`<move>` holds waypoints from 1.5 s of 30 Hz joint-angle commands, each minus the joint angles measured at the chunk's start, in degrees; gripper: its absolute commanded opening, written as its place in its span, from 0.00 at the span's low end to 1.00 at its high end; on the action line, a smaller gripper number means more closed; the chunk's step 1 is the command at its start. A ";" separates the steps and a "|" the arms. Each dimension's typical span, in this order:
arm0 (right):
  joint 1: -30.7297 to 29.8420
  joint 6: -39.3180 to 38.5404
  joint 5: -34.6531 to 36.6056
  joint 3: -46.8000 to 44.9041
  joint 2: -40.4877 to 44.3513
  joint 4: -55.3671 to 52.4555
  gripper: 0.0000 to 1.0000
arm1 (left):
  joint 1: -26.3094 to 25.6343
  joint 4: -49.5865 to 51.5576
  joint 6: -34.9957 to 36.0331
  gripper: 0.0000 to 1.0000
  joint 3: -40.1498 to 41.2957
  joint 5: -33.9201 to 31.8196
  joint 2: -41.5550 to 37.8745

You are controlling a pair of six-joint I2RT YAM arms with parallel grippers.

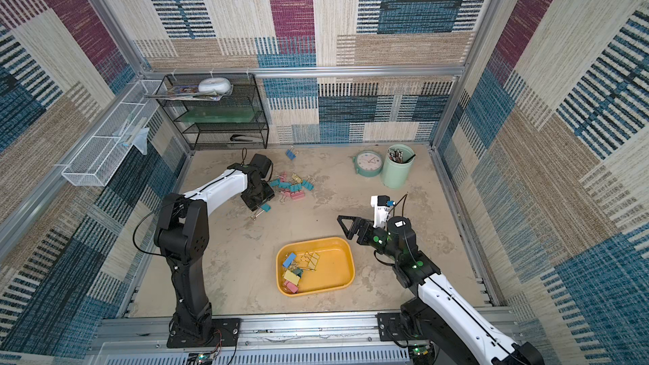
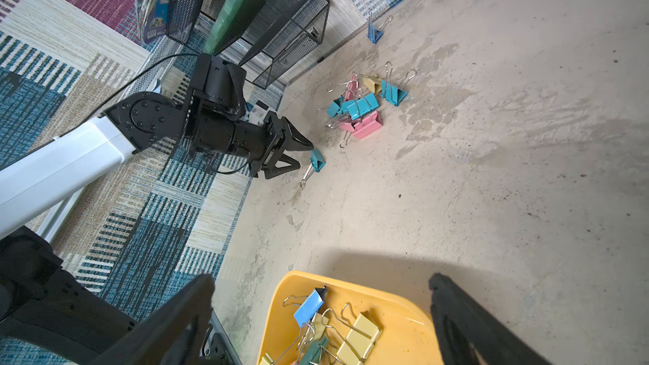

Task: Put the binder clips in the storage box
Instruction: Pick up the binder clip at the center of the board.

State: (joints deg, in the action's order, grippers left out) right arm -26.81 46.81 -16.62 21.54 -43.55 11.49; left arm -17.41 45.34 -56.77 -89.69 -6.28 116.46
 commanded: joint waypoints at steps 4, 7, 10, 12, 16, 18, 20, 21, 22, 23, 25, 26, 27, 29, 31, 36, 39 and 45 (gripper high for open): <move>-0.05 -1.61 -0.30 0.61 -0.23 1.06 0.99 | -0.06 4.75 -0.62 0.57 -5.01 -0.60 4.42; -0.08 -1.62 0.10 0.44 0.55 0.37 0.99 | -0.06 4.59 -1.34 0.58 -5.54 -0.81 5.82; -0.04 -1.19 0.14 0.17 1.34 0.13 0.99 | -0.08 4.74 -0.34 0.52 -6.71 -1.12 7.65; -0.09 -1.10 0.03 0.16 1.68 -0.20 0.99 | -0.08 4.74 -0.14 0.46 -6.71 -0.75 8.46; -0.08 -1.23 0.27 0.51 2.32 -1.45 0.99 | -0.08 4.62 -0.07 0.36 -4.97 -0.52 8.39; -0.08 -1.06 0.36 0.60 2.66 -1.46 0.99 | -0.03 4.66 0.04 0.34 -3.78 -0.81 8.01; -0.02 -0.74 0.36 0.61 2.99 -1.46 0.99 | -0.08 4.58 0.21 0.35 -2.21 -0.76 7.42; -0.04 -0.75 0.37 0.61 3.07 -1.46 0.99 | -0.07 4.47 0.53 0.37 -1.59 -0.44 7.25; -0.06 -0.62 0.36 0.59 3.12 -1.47 0.99 | -0.08 3.85 1.21 0.39 -0.85 0.21 6.97; -0.06 -0.58 0.45 0.53 3.21 -1.60 0.99 | -0.07 3.18 1.56 0.42 0.01 0.92 6.64; -0.09 -0.33 0.33 0.52 3.34 -1.77 0.99 | -0.03 1.72 2.10 0.43 1.53 1.53 5.79; -0.09 -0.27 0.10 0.52 3.43 -1.83 0.99 | -0.06 1.38 2.26 0.42 2.13 1.33 5.50; -0.04 -0.05 0.02 0.52 3.55 -1.90 0.99 | -0.07 0.82 2.62 0.38 2.60 1.06 5.25; -0.09 0.21 -0.08 0.48 4.03 -1.91 0.99 | 0.01 0.17 3.59 0.30 3.14 1.52 4.88; -0.02 0.43 0.12 0.43 4.50 -2.12 0.99 | 0.09 -0.77 4.78 0.24 3.70 3.26 4.18; -0.04 1.05 0.08 -0.21 4.75 -1.83 0.99 | -0.12 -1.22 7.93 0.19 4.95 6.72 -0.16; 0.06 2.30 0.07 -1.87 4.14 1.08 0.99 | -0.67 -1.22 9.42 0.18 6.82 8.40 -5.46; 0.37 1.18 0.94 -0.58 -0.47 2.33 0.99 | -6.60 -1.13 13.53 0.18 12.54 8.35 -19.38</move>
State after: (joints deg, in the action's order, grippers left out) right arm -26.57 48.51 -16.49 20.05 -42.65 11.11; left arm -21.30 43.38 -46.83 -78.76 1.02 101.30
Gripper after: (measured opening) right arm 0.993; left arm 0.236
